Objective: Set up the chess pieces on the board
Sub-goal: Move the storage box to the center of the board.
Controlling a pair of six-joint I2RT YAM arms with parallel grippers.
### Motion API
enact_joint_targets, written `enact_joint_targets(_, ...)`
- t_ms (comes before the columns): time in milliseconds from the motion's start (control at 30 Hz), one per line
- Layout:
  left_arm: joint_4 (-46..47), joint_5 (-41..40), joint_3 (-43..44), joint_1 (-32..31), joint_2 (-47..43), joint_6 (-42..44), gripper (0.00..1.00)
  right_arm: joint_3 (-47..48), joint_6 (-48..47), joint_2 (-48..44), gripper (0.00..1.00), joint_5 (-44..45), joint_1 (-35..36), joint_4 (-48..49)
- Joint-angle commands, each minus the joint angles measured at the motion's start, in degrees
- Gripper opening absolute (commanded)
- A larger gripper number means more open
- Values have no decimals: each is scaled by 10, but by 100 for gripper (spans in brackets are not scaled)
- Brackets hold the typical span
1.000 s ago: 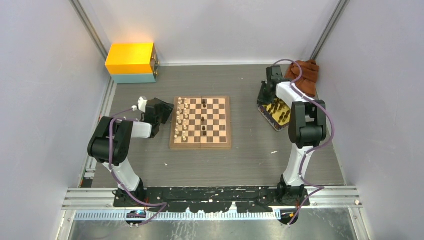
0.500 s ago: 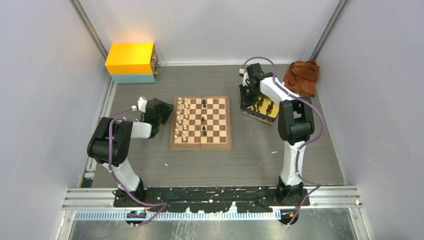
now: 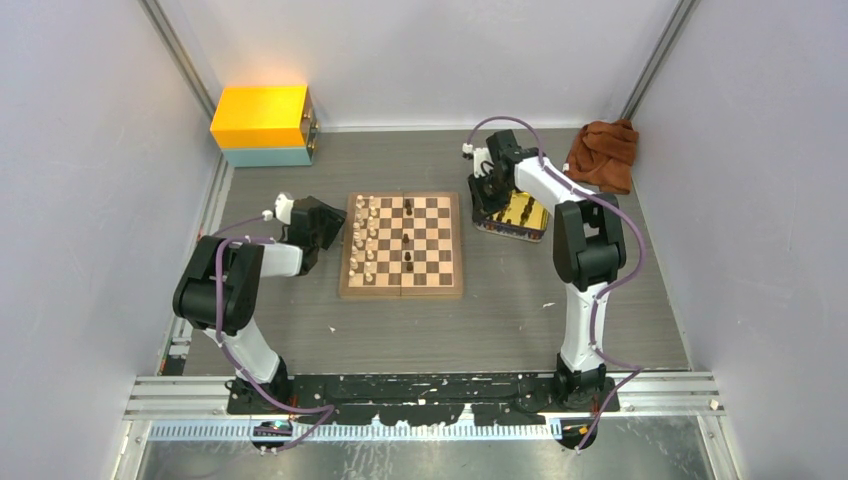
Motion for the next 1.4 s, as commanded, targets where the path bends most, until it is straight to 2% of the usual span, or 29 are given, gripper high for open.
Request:
enact_joint_targets(0, -49, -21, 5, 5, 4, 26, 56, 32, -38, 8, 1, -12, 0, 19)
enact_joint_targets(167, -51, -24, 11, 5, 15, 28, 57, 55, -20, 31, 1, 5, -1, 28)
enact_joint_targets(533, -56, -26, 33, 5, 39, 31, 56, 67, 129, 59, 1, 89, -1, 118)
enact_joint_targets(867, -64, -29, 47, 5, 54, 36, 56, 132, 267, 99, 1, 164, -1, 108)
enact_joint_targets(1100, -75, -31, 56, 5, 55, 43, 56, 127, 355, 99, 1, 242, 0, 119)
enact_joint_targets(1367, -83, -32, 59, 5, 49, 48, 56, 128, 415, 104, 1, 281, 1, 127)
